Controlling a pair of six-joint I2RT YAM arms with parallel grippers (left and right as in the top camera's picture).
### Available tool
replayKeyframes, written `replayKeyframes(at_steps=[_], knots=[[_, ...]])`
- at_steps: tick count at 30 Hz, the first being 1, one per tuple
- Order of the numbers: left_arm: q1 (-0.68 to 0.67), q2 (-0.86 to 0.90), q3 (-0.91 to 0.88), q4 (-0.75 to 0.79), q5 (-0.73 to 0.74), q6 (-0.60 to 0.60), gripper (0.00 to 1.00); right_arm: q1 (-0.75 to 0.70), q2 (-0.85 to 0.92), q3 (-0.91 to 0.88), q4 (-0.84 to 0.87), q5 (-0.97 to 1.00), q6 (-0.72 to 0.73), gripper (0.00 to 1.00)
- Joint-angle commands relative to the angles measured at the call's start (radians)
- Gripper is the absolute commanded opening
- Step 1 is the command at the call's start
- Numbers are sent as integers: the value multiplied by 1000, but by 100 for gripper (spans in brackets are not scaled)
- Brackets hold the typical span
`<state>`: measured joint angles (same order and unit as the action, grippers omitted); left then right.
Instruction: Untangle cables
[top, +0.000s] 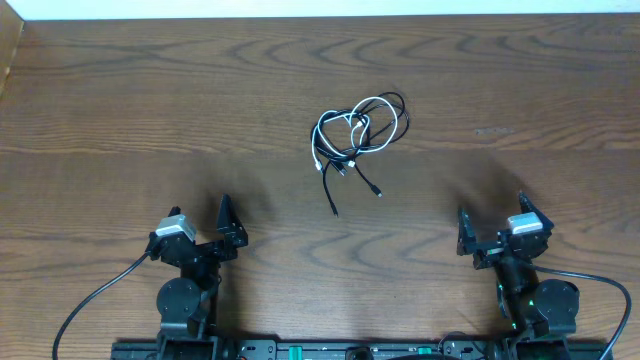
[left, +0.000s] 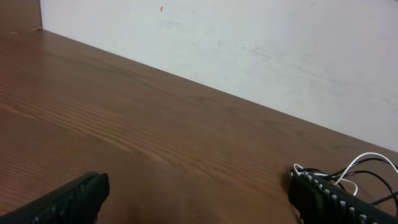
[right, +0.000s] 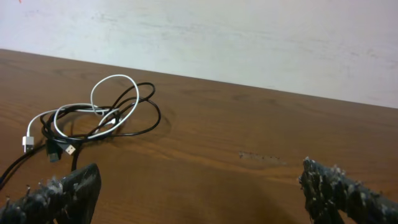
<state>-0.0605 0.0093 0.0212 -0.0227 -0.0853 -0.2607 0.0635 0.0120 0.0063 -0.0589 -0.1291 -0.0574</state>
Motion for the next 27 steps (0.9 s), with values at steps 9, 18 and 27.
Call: replayKeyframes(at_steps=[9,18,27], knots=[[5,-5,-17,-40,-35,17,98,-6,-7,-1,-6,21,130,99],[5,-5,-17,-40,-35,17,98,-6,-6,2,-2,-85,229,99],[5,-5,-17,-40,-35,17,98,-6,30,80,-5,-117,274,99]])
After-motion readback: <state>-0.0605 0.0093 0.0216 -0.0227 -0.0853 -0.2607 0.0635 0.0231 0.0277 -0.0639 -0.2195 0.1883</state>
